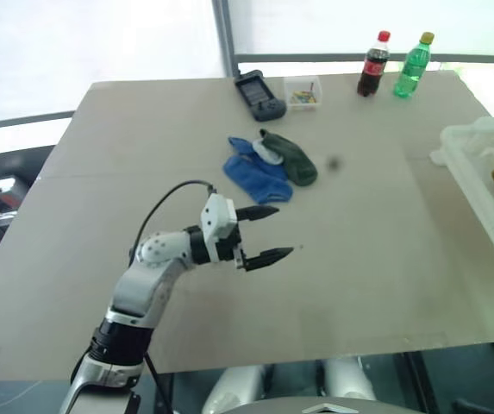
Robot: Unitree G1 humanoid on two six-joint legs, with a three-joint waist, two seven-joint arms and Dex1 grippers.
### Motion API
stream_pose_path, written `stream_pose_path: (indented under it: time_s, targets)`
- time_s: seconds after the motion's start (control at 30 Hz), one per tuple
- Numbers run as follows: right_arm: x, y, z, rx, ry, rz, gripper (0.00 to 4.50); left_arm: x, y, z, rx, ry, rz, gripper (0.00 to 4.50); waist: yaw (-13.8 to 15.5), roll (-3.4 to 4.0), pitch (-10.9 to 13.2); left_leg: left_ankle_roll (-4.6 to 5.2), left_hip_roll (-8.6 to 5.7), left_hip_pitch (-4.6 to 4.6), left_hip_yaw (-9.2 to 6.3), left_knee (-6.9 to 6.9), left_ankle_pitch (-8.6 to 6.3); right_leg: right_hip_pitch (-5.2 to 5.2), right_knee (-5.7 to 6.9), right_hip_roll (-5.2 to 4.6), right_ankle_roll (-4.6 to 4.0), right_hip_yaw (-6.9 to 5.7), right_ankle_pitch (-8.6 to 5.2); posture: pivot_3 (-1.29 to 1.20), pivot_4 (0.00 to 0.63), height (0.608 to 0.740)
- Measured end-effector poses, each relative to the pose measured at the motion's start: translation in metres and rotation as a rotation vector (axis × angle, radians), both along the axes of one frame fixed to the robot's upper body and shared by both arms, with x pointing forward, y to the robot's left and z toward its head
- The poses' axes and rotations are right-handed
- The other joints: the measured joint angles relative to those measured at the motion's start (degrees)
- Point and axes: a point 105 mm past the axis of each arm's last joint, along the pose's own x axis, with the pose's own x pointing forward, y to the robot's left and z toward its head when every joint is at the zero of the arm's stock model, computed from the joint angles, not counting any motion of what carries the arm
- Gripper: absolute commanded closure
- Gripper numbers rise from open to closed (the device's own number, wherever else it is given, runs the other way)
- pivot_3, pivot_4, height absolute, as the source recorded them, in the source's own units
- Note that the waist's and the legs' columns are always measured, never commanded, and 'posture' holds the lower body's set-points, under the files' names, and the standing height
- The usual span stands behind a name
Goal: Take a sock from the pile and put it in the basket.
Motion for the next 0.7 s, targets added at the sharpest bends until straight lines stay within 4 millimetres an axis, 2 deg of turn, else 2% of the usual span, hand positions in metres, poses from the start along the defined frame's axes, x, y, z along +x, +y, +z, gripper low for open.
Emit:
stream_pose_path:
  time_s: [0.17,0.33,0.4,0.5,0.6,0.63,0.7]
  targets:
    - [-0.002,0.003,0.009,-0.073,0.003,-0.034,0.12,-0.001,-0.004,-0.001,0.000,0.002,-0.010,0.00,-0.1,0.01,0.0,0.00,0.02,0.02,0.01,0.01,0.00,0.00,0.05,0.02,0.00,0.01,0.00,0.00,0.150,0.740]
    - [-0.003,0.032,0.020,-0.048,-0.097,0.042,0.05,0.001,-0.004,0.000,-0.001,-0.004,-0.006,0.00,-0.2,0.02,0.0,0.00,0.02,0.01,0.01,0.05,0.00,-0.01,0.07,0.02,0.00,0.03,0.00,0.00,0.150,0.740]
    - [-0.007,0.048,0.034,-0.075,-0.178,0.095,0.05,0.002,-0.003,0.001,-0.004,-0.005,0.006,0.00,-0.2,0.03,0.0,0.00,0.02,0.00,-0.02,0.05,0.00,-0.01,0.08,0.02,0.00,0.02,0.00,0.00,0.150,0.740]
    - [-0.018,0.073,0.057,-0.206,-0.274,0.199,0.05,0.006,0.001,0.002,-0.009,-0.009,0.041,0.00,0.0,0.03,0.0,0.00,0.00,0.00,-0.08,0.08,0.00,0.00,0.07,0.02,0.01,-0.04,0.00,0.00,0.150,0.740]
    - [-0.025,0.116,0.069,-0.302,-0.355,0.363,0.05,0.012,0.011,0.007,-0.023,-0.007,0.103,0.00,-0.3,0.02,0.0,0.00,0.02,0.04,-0.07,0.08,0.00,0.01,0.11,0.05,0.01,-0.01,0.00,0.00,0.150,0.740]
    - [-0.026,0.130,0.068,-0.311,-0.368,0.416,0.05,0.014,0.014,0.009,-0.035,-0.002,0.119,0.00,-0.4,0.02,0.0,0.00,0.02,0.05,-0.06,0.09,0.00,0.01,0.13,0.05,0.01,0.00,0.00,0.00,0.150,0.740]
    - [-0.030,0.166,0.054,-0.326,-0.344,0.599,0.05,0.018,0.023,0.013,-0.055,0.005,0.165,0.00,-0.4,0.02,0.0,0.00,0.02,0.07,-0.07,0.09,0.00,0.02,0.15,0.06,0.01,-0.02,0.00,0.00,0.150,0.740]
